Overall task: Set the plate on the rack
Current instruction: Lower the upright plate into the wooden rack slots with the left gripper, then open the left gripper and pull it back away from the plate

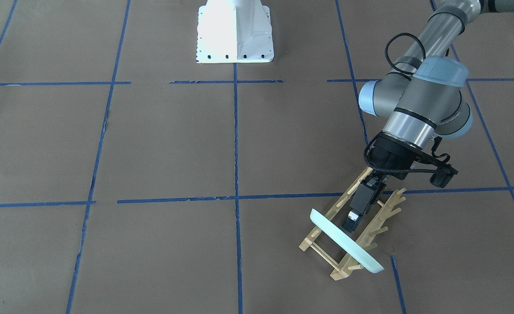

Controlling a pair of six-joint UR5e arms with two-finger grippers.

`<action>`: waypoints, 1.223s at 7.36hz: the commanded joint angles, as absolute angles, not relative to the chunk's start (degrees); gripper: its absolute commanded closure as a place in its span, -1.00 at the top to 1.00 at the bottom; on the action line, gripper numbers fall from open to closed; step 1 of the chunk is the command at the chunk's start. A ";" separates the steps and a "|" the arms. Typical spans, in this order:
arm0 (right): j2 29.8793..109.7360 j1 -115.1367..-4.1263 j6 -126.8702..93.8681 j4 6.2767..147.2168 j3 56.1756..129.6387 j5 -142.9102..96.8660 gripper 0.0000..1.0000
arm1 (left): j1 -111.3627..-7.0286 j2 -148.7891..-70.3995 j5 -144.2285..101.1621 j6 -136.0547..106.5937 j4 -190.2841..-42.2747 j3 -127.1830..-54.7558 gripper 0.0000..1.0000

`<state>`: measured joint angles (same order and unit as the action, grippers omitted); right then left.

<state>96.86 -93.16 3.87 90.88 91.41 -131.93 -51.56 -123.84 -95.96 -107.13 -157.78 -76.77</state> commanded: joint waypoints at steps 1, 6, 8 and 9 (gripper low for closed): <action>96.86 -93.16 3.87 90.88 91.41 -131.92 1.00 | -54.55 -124.01 -102.95 -104.25 -150.45 -77.51 1.00; 96.86 -93.16 3.87 90.88 91.41 -131.92 1.00 | -68.63 -116.03 -126.48 -52.96 -105.22 -90.51 1.00; 96.86 -93.16 3.87 90.88 91.32 -131.92 1.00 | -75.11 -105.27 -126.83 -31.13 -100.47 -95.07 1.00; 96.86 -93.16 3.87 90.88 91.41 -131.92 1.00 | -78.37 -99.55 -126.83 -20.76 -99.59 -97.45 1.00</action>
<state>96.86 -93.16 3.87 90.88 91.37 -131.92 -74.23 -106.58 -126.71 -34.22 -101.61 -94.38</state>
